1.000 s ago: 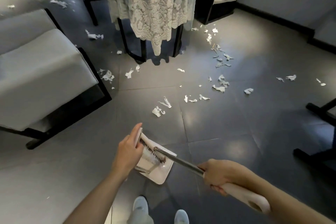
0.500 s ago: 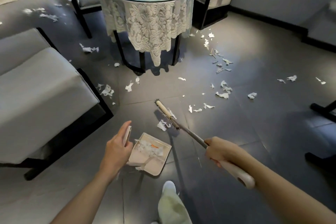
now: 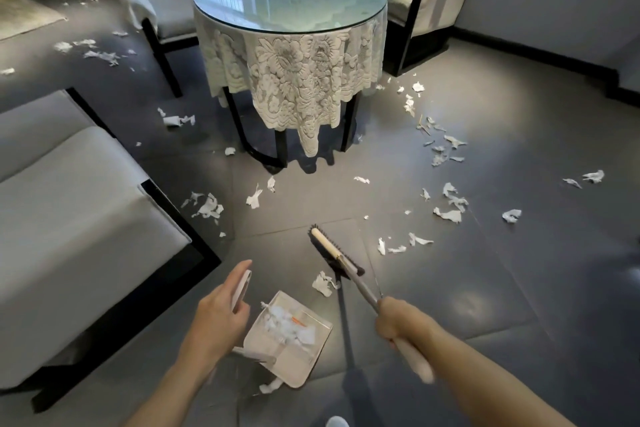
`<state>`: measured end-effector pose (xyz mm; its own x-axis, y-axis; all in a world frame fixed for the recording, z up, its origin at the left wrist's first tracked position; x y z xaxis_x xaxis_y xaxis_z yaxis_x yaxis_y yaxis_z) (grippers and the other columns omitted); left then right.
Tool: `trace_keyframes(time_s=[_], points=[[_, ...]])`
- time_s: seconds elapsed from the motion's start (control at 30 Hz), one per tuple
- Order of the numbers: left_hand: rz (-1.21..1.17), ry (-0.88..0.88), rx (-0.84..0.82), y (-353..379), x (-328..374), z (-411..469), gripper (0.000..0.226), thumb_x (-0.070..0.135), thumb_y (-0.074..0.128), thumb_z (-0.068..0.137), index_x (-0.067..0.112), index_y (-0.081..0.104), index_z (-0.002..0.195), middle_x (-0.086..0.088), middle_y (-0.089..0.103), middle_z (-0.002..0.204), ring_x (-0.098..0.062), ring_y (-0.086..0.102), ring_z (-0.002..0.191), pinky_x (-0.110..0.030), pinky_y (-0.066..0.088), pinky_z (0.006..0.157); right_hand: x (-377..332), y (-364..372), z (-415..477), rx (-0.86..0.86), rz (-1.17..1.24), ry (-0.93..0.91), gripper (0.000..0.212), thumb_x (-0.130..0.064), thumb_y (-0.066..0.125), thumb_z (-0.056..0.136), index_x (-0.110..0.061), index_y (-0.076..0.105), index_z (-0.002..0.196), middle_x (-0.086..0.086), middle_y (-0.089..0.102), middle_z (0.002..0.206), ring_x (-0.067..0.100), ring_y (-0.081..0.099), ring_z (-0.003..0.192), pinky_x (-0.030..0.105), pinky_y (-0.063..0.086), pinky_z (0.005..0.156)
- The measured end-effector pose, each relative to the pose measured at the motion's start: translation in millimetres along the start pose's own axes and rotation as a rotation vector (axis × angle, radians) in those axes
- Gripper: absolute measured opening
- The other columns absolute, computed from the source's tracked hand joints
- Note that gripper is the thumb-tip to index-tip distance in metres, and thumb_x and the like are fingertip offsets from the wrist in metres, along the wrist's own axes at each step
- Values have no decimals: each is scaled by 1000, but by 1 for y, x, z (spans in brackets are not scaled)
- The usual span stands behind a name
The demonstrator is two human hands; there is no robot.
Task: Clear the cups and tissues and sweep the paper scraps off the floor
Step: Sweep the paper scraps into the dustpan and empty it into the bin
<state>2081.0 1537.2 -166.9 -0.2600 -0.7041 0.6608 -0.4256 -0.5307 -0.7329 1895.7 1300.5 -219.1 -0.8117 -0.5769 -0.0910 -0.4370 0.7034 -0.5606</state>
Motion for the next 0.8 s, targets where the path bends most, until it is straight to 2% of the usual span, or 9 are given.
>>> trace_keyframes(time_s=[0.07, 0.1, 0.17, 0.23, 0.3, 0.4, 0.53, 0.67, 0.8], points=[[-7, 10, 4, -2, 1, 6, 68, 3, 52, 81, 44, 42, 134, 2, 57, 90, -15, 55, 77, -26, 38, 68, -17, 17, -7, -91, -26, -24, 41, -4, 52, 84, -5, 54, 125, 10, 67, 108, 26, 66, 95, 29, 49, 66], [-4, 19, 0, -2, 2, 8, 67, 3, 52, 82, 43, 42, 134, 1, 57, 90, -16, 55, 77, -27, 38, 68, -26, 26, -16, -144, -45, -41, 39, -3, 52, 83, -5, 57, 121, 8, 68, 94, 23, 66, 82, 29, 49, 61], [-4, 32, -19, -2, 4, 10, 65, 4, 51, 83, 42, 41, 136, 0, 56, 93, -17, 55, 80, -28, 39, 69, -41, 40, -40, -239, -98, -83, 36, -2, 51, 81, -5, 64, 115, 5, 64, 75, 23, 59, 63, 26, 44, 51], [-26, 46, -32, -3, 3, 5, 64, 5, 50, 84, 40, 40, 137, 0, 56, 99, -19, 55, 86, -29, 40, 73, -52, 45, -66, -273, -135, -125, 32, -3, 50, 80, -5, 67, 108, 10, 67, 83, 23, 55, 61, 23, 40, 51], [-31, 65, -43, -7, -1, -6, 63, 6, 50, 85, 39, 39, 137, -1, 57, 101, -19, 55, 89, -30, 41, 75, -59, 48, -93, -254, -94, -146, 31, -4, 49, 80, -4, 67, 104, 12, 67, 81, 19, 50, 53, 23, 40, 52], [-26, 108, -72, -21, -15, -40, 64, 6, 51, 84, 40, 38, 137, -3, 58, 98, -21, 56, 86, -34, 44, 75, -63, 64, -131, -188, 15, -125, 37, -1, 49, 78, 2, 65, 111, 7, 55, 67, 18, 46, 50, 25, 41, 53], [-71, 205, -93, -56, -42, -97, 65, 2, 52, 81, 40, 43, 134, -2, 56, 86, -21, 55, 75, -33, 43, 69, -66, 112, -180, -72, 187, -69, 42, -2, 46, 76, -10, 62, 115, 4, 54, 61, 17, 48, 45, 28, 44, 48], [-58, 265, -38, -107, -78, -146, 64, -1, 55, 78, 35, 47, 131, -4, 55, 78, -20, 52, 65, -30, 38, 63, -66, 154, -227, -12, 457, 6, 36, -2, 46, 80, -10, 62, 112, 4, 50, 54, 11, 42, 30, 17, 38, 36], [-75, 252, -51, -148, -118, -189, 64, 0, 57, 79, 38, 45, 130, -2, 57, 78, -15, 53, 64, -30, 39, 62, -72, 189, -263, 13, 524, 63, 36, 0, 46, 79, -7, 62, 110, 5, 50, 54, 16, 47, 43, 23, 43, 46]])
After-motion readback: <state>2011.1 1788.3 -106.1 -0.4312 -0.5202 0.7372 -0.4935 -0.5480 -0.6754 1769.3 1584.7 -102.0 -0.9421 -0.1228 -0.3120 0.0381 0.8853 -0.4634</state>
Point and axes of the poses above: each hand's wrist, its own z-axis towards the middle knuckle, its own y-axis out of the palm, x = y × z, the point moved 8 cm from there along z, towards the middle knuckle
